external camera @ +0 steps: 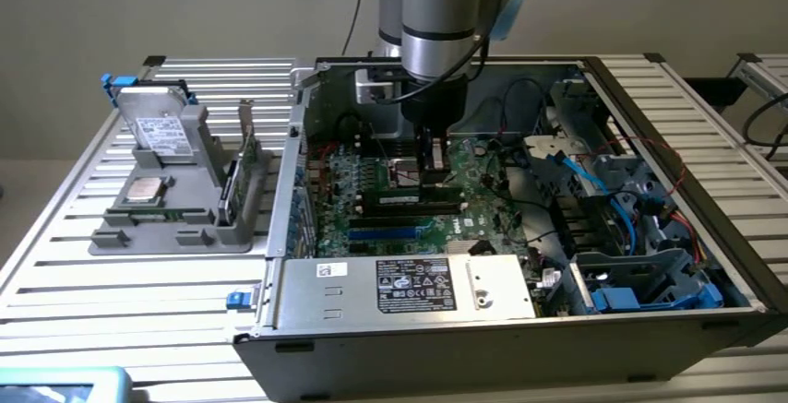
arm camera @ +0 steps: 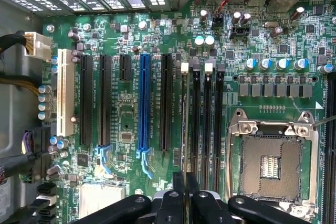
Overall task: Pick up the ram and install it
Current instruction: 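Insert the ram into the slot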
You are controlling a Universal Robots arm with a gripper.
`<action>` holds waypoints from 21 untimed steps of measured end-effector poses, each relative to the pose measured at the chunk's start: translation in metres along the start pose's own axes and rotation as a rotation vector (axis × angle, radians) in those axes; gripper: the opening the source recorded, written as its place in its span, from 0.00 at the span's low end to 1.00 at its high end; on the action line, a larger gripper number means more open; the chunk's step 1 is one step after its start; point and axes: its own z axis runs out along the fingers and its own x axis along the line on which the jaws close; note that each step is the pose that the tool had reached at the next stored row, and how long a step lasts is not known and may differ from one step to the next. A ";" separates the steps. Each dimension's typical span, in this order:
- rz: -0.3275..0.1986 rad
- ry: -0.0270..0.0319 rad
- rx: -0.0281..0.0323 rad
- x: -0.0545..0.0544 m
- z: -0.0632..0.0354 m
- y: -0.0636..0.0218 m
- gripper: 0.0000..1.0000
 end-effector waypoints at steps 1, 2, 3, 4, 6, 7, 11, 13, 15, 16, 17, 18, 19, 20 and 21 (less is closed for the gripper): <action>0.000 0.0002 -0.0001 0.000 0.0002 0.0000 0.13; 0.000 0.0001 0.0000 0.000 0.0002 0.0000 0.13; 0.000 0.0001 0.0000 0.000 0.0004 0.0000 0.13; 0.000 0.0001 0.0000 0.000 0.0007 0.0000 0.13; 0.000 0.0002 0.0000 0.000 0.0011 0.0000 0.13; 0.000 0.0001 0.0000 0.000 0.0017 0.0000 0.13; 0.000 0.0008 -0.0001 0.000 0.0022 0.0000 0.13; 0.000 0.0008 -0.0001 0.000 0.0023 0.0000 0.13; 0.000 0.0006 0.0000 0.000 0.0024 0.0000 0.13; 0.000 0.0006 0.0000 0.000 0.0024 0.0000 0.13; 0.000 0.0006 0.0000 0.000 0.0025 0.0000 0.13; 0.000 0.0005 0.0000 0.000 0.0026 0.0001 0.13; 0.000 0.0004 0.0000 0.000 0.0028 0.0001 0.13; 0.000 0.0005 0.0000 0.000 0.0030 0.0002 0.13; 0.000 0.0005 0.0001 0.000 0.0033 0.0002 0.13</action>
